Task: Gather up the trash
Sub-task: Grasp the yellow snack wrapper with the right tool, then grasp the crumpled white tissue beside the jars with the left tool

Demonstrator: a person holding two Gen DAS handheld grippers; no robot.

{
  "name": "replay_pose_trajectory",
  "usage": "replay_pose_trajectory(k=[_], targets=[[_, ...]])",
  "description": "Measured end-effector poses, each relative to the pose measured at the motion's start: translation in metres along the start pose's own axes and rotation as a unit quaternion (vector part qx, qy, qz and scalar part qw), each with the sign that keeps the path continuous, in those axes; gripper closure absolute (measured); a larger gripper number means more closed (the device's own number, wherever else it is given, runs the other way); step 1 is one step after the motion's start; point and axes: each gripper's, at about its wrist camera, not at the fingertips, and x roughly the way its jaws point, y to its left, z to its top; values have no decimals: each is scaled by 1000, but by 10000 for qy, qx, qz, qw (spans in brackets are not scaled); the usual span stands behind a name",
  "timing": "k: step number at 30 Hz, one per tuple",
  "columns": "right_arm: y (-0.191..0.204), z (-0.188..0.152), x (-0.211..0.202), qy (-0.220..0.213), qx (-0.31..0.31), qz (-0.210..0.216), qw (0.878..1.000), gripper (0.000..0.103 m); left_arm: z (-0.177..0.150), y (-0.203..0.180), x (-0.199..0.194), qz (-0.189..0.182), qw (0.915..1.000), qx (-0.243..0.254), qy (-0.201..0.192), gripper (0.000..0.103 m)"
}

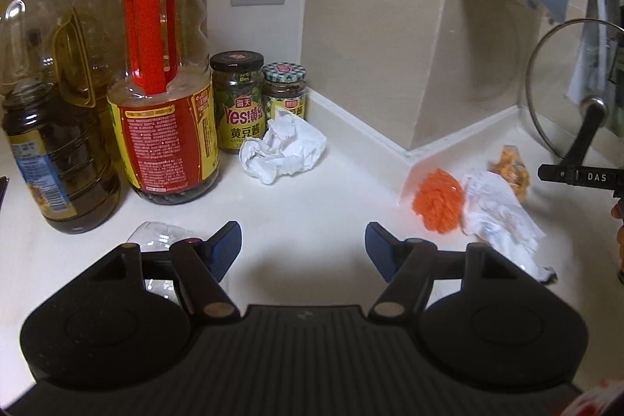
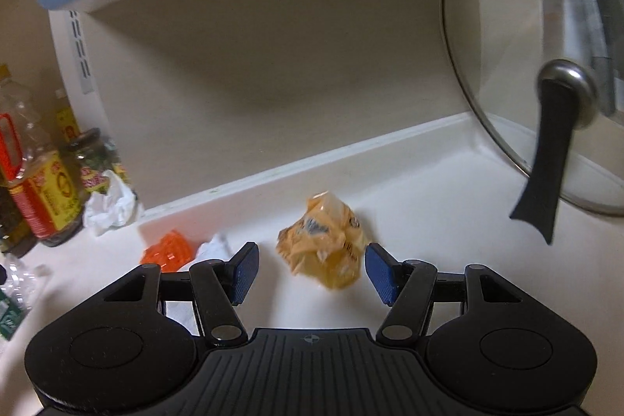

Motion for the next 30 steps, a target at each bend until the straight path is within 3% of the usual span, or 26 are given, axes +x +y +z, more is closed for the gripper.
replay_pose_trajectory(k=[14, 16, 25, 30], targets=[[-10, 5, 68, 382, -65, -20, 9992, 42, 14, -6, 41, 251, 9997, 55, 24, 36], [-9, 5, 71, 378, -109, 14, 9992, 55, 15, -6, 45, 273, 9996, 83, 35, 36], [-7, 5, 70, 305, -305, 15, 9991, 67, 18, -9, 57, 267, 9996, 106, 44, 36], [-7, 8, 60, 124, -269, 66, 9995, 69, 20, -12, 67, 249, 9996, 132, 76, 36]])
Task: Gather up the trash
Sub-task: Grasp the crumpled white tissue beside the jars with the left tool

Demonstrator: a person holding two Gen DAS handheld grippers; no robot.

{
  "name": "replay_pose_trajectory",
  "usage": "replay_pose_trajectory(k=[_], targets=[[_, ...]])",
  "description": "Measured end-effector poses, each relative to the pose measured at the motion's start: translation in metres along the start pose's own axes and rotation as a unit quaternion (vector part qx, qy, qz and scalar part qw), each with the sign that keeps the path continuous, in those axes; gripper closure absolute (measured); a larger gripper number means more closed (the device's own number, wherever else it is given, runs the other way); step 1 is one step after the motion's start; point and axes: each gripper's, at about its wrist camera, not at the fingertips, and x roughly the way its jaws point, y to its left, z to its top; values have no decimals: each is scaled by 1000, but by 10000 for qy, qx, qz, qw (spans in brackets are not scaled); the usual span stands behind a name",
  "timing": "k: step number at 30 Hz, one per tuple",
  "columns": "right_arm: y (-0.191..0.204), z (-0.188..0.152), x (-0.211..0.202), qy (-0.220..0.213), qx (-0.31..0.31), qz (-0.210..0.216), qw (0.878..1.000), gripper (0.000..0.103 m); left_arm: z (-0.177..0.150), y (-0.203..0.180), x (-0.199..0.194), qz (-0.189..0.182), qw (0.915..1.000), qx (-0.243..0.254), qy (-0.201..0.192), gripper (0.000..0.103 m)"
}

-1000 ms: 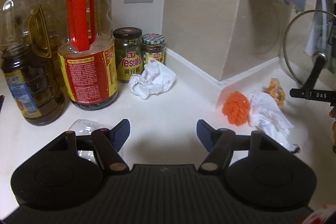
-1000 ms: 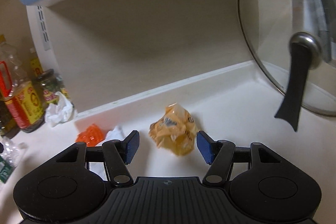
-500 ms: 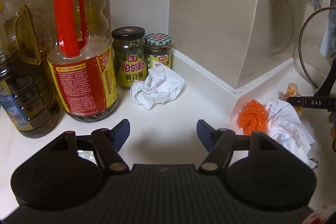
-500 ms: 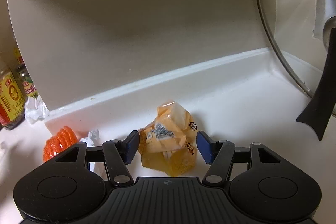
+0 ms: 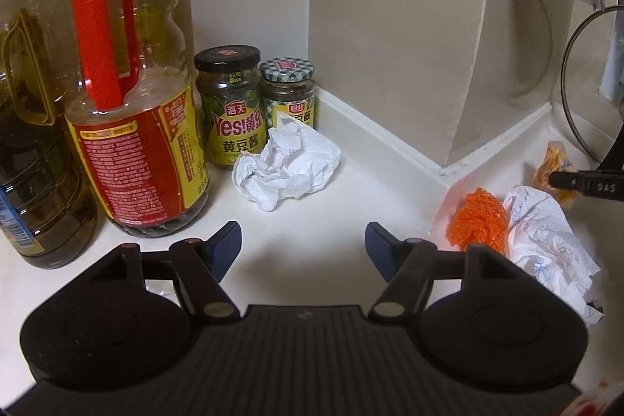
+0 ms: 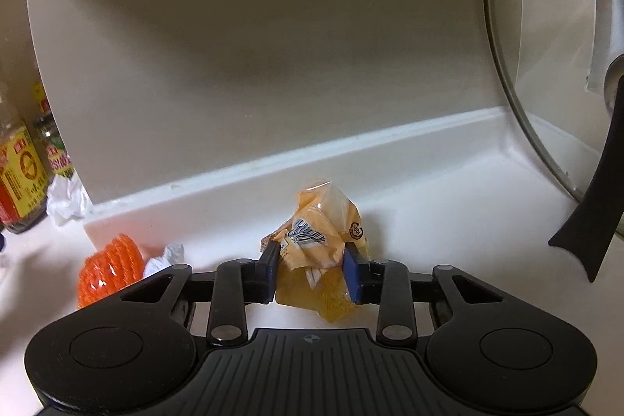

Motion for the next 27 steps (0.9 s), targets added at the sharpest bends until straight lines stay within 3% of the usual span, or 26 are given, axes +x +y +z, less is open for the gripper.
replay_pose_trajectory(k=[10, 27], targets=[[0, 11, -29, -293, 99, 103, 9995, 69, 13, 0, 34, 48, 9996, 276, -18, 36], [-1, 11, -32, -375, 174, 247, 9988, 69, 38, 4, 107, 715, 9973, 155, 7, 35]])
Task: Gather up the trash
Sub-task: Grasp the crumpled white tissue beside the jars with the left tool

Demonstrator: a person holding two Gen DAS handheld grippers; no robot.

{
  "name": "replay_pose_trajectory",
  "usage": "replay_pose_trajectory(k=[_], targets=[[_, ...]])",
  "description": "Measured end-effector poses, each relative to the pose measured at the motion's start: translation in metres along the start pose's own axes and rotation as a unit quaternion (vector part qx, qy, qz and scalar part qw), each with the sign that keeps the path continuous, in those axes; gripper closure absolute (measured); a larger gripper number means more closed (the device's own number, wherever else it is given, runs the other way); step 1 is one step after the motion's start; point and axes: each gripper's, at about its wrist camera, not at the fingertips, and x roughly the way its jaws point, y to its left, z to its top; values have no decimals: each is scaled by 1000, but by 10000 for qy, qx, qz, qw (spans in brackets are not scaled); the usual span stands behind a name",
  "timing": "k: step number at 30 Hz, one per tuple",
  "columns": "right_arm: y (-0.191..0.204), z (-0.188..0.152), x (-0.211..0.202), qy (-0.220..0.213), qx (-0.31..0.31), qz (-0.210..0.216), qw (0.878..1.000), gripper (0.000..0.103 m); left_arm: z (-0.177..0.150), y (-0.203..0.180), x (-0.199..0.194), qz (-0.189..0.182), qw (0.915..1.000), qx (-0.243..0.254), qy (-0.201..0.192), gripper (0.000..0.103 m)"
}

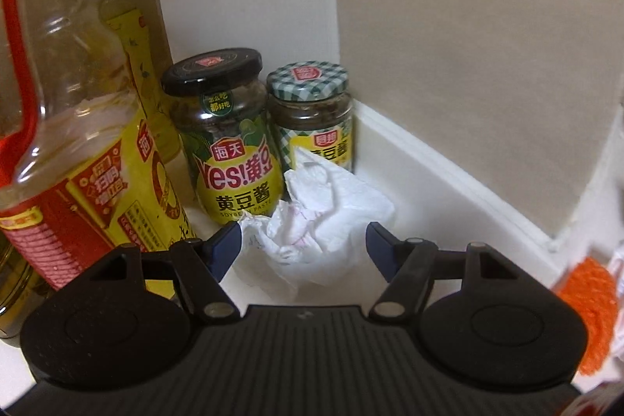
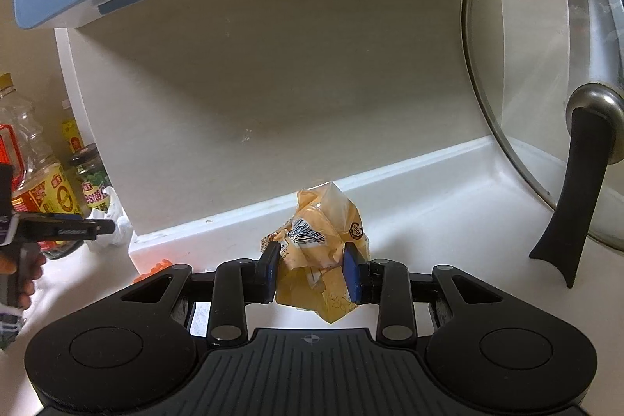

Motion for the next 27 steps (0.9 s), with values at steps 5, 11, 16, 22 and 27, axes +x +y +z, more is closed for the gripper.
replay_pose_trajectory(k=[5, 11, 16, 22, 27], targets=[[-1, -1, 1, 29, 29, 25, 10000, 69, -1, 3, 9, 57, 9998, -139, 117, 59], [1, -1, -1, 13, 67, 41, 10000, 69, -5, 7, 7, 6, 9997, -208, 86, 89], [3, -1, -5, -18, 95, 43, 9999, 69, -6, 12, -18, -193, 9995, -247, -29, 93], [8, -3, -17, -107, 153, 37, 9998, 69, -10, 21, -62, -528, 9979, -340, -131, 93], [23, -10, -40, -194, 193, 70, 9996, 69, -20, 34, -109, -965, 9945, -374, -154, 93]])
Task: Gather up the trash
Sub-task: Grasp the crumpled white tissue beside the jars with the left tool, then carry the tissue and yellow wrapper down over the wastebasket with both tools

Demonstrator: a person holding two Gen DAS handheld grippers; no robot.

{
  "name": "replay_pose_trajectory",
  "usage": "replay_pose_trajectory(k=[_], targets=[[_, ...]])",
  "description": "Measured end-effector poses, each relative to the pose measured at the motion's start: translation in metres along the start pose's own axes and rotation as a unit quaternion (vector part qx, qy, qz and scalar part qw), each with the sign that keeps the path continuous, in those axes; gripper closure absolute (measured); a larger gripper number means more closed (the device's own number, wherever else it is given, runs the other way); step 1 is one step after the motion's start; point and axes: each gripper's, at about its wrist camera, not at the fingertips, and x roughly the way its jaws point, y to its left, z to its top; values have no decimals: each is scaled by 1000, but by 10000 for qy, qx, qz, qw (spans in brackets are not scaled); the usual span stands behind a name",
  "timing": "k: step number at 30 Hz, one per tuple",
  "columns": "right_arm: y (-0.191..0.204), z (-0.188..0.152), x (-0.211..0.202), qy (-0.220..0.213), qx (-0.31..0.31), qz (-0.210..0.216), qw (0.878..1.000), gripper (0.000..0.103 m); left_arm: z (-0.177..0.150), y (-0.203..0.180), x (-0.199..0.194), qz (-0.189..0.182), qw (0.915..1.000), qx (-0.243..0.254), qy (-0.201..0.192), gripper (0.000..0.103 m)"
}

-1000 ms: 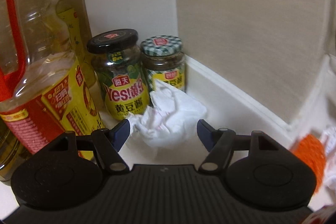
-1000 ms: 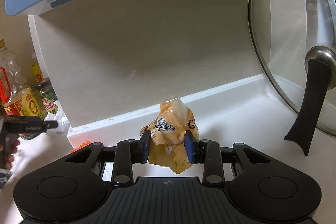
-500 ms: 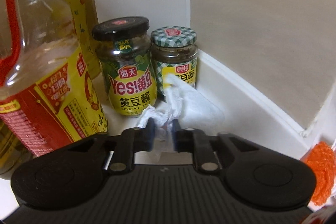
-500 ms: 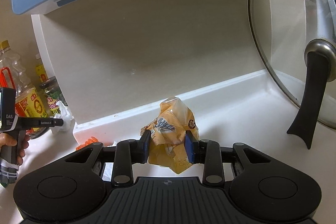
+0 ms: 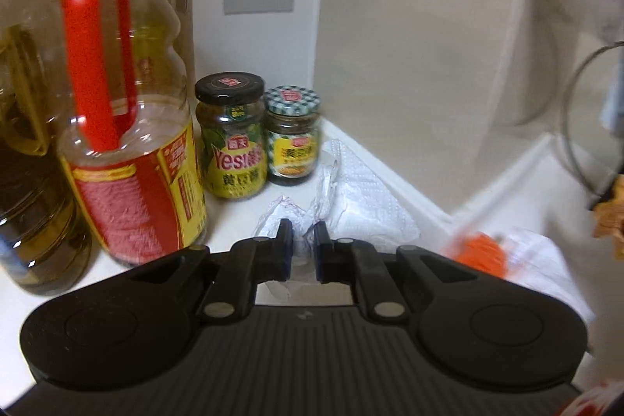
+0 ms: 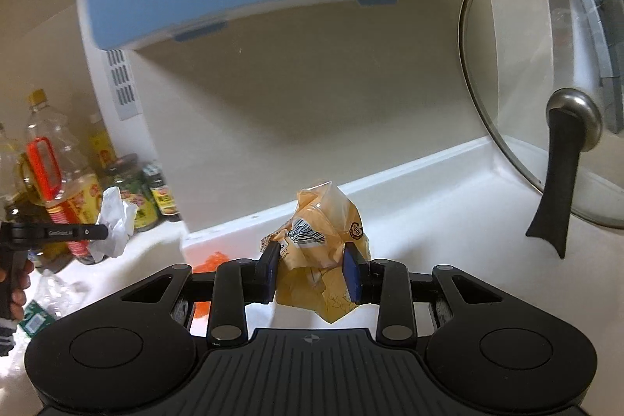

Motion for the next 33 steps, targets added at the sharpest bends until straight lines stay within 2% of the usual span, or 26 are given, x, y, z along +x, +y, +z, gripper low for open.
replay_pose_trajectory(k=[8, 17, 23, 33], targets=[[42, -25, -65, -182, 156, -7, 9997, 69, -22, 10, -82, -642, 9979, 4, -30, 93], [103, -63, -141, -259, 325, -36, 9991, 69, -63, 21, -166, -1124, 9936, 70, 73, 93], [147, -97, -188, -184, 509, -22, 9985, 69, -101, 30, -212, -1361, 9902, 102, 302, 93], [208, -155, -244, 134, 648, -109, 9978, 69, -160, 43, -269, -1697, 9834, 223, 607, 93]])
